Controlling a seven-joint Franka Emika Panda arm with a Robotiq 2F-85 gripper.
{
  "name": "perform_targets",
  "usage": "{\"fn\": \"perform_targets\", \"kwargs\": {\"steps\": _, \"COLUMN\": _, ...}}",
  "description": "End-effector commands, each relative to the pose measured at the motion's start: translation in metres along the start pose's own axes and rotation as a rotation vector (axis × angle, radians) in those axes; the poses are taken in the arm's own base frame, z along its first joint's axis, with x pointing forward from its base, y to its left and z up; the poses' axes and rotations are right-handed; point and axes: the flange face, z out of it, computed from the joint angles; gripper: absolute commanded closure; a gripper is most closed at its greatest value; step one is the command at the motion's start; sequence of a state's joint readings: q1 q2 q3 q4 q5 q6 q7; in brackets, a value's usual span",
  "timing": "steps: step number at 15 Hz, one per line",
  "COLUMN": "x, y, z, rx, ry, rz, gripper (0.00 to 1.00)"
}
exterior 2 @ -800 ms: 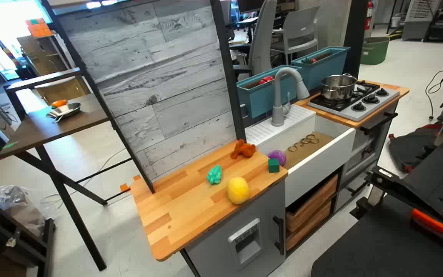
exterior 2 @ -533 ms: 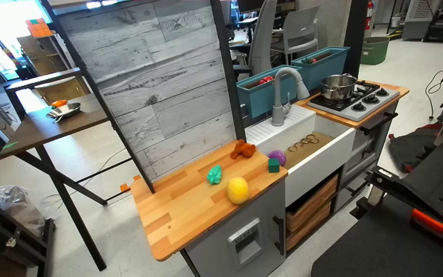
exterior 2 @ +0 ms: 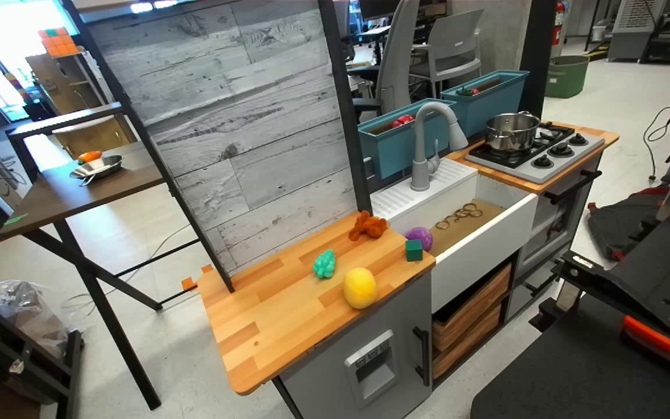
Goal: Turn the faucet clockwise
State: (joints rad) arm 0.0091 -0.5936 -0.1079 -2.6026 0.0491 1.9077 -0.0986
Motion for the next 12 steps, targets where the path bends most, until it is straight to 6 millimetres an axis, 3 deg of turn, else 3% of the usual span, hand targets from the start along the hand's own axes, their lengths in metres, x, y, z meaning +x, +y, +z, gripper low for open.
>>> {"fn": "perform_targets", "kwargs": {"steps": 1, "x": 0.0, "y": 0.0, "z": 0.0, "rx": 0.0, "ry": -0.001, "rz": 0.0, "gripper": 0.0}}
{"fn": "perform_targets", "kwargs": {"steps": 6, "x": 0.044, "y": 0.0, "z": 0.027, "rx": 0.012, "ry": 0.118, "rz": 0.042, "gripper": 0.0}}
{"fn": "perform_targets", "kwargs": {"steps": 12, "x": 0.128, "y": 0.017, "z": 0.113, "rx": -0.03, "ry": 0.248, "rz": 0.18, "gripper": 0.0}}
